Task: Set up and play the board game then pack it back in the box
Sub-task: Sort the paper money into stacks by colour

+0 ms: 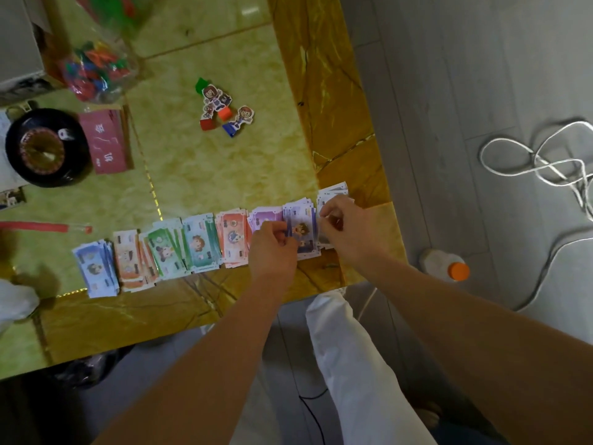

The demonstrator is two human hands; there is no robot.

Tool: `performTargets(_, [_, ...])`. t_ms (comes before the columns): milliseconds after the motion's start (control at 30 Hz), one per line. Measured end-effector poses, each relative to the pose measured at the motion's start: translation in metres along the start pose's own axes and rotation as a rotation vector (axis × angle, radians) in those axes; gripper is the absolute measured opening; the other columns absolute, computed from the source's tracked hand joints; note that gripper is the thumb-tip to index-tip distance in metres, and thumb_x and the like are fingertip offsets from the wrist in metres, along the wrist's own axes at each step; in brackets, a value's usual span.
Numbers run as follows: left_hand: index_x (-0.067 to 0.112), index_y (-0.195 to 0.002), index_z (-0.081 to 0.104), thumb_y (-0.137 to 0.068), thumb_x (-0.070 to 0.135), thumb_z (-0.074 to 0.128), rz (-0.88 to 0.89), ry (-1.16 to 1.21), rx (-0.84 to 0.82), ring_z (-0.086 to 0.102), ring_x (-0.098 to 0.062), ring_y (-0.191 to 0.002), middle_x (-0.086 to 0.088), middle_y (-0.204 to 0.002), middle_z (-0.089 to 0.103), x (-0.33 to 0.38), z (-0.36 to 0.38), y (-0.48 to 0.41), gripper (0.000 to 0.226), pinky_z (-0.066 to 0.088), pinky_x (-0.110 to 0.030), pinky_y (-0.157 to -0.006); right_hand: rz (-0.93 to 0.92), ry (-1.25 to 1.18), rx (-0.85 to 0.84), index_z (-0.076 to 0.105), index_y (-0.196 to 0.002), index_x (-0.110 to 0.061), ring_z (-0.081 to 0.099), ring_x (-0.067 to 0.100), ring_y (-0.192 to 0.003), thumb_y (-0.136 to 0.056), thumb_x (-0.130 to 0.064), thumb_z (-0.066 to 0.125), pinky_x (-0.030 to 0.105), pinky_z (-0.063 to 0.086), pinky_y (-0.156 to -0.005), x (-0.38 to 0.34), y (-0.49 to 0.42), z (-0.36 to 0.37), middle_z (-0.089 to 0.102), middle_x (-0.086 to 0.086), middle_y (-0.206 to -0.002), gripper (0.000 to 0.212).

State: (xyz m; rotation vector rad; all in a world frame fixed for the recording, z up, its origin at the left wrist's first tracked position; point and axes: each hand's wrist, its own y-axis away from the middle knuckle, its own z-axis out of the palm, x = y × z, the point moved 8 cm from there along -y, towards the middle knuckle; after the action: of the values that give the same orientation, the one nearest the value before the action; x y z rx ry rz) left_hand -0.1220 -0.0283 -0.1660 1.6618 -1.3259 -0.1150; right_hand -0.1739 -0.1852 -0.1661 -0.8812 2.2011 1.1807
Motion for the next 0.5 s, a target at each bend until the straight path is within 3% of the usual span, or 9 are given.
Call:
performTargets(100, [0.009, -0.128, 0.057, -0.093, 0.010, 0.056, -0.004, -0.031, -0.067, 0.055, -0.016, -0.083, 0.001, -0.098, 0.058, 0.004, 0.001, -0.004, 0.035, 0.041, -0.024, -0.071, 0.088, 0.072, -0.131, 0.056, -0.105, -0.019, 0.061, 0.019, -0.081, -0.092, -0.010, 0.057, 0.035, 0.053, -0.071, 0.006, -0.007, 0.016, 0.060, -0.002, -0.082, 0.016])
performTargets(167, [0.009, -0.129, 0.057, -0.093, 0.011, 0.056, -0.038, 0.018, -0.129, 0.062, -0.027, -0.094, -0.006, -0.112, 0.064, 0.004, 0.001, -0.005, 0.036, 0.051, -0.034, -0.081, 0.098, 0.137, -0.130, 0.059, -0.101, -0.019, 0.062, 0.017, -0.082, -0.091, -0.011, 0.057, 0.032, 0.052, -0.071, 0.004, -0.014, 0.015, 0.063, -0.001, -0.088, 0.013])
performTargets(233, [0.010, -0.125, 0.060, -0.093, 0.009, 0.054, -0.030, 0.043, -0.132, 0.062, -0.028, -0.101, -0.008, -0.117, 0.065, 0.008, -0.003, -0.006, 0.033, 0.052, -0.039, -0.088, 0.067, 0.192, -0.101, 0.063, -0.093, -0.019, 0.059, 0.014, -0.079, -0.091, -0.015, 0.059, 0.028, 0.047, -0.067, -0.004, -0.022, 0.006, 0.066, -0.002, -0.092, 0.006])
performTargets(300, [0.013, -0.115, 0.063, -0.093, 0.007, 0.052, -0.014, 0.086, -0.091, 0.062, -0.027, -0.096, -0.007, -0.111, 0.066, 0.011, -0.016, -0.012, 0.026, 0.053, -0.043, -0.087, 0.050, 0.183, -0.108, 0.061, -0.093, -0.020, 0.057, 0.014, -0.077, -0.092, -0.020, 0.060, 0.029, 0.044, -0.065, -0.017, -0.030, 0.002, 0.065, -0.001, -0.089, 0.001])
performTargets(400, [0.013, -0.102, 0.065, -0.091, 0.006, 0.052, 0.004, 0.160, -0.041, 0.063, -0.029, -0.083, -0.010, -0.093, 0.067, 0.013, -0.041, -0.023, 0.018, 0.055, -0.046, -0.078, 0.022, 0.111, -0.135, 0.054, -0.105, -0.020, 0.056, 0.017, -0.074, -0.091, -0.024, 0.063, 0.041, 0.049, -0.071, -0.045, -0.043, 0.004, 0.056, -0.005, -0.080, 0.017])
performTargets(500, [0.015, -0.099, 0.065, -0.091, 0.007, 0.054, 0.028, 0.197, 0.037, 0.063, -0.027, -0.077, -0.004, -0.085, 0.065, 0.014, -0.080, -0.044, 0.016, 0.056, -0.046, -0.073, 0.011, 0.085, -0.105, 0.044, -0.124, -0.021, 0.056, 0.019, -0.091, -0.086, -0.031, 0.069, 0.045, 0.051, -0.083, -0.082, -0.066, 0.019, 0.051, -0.001, -0.106, 0.047])
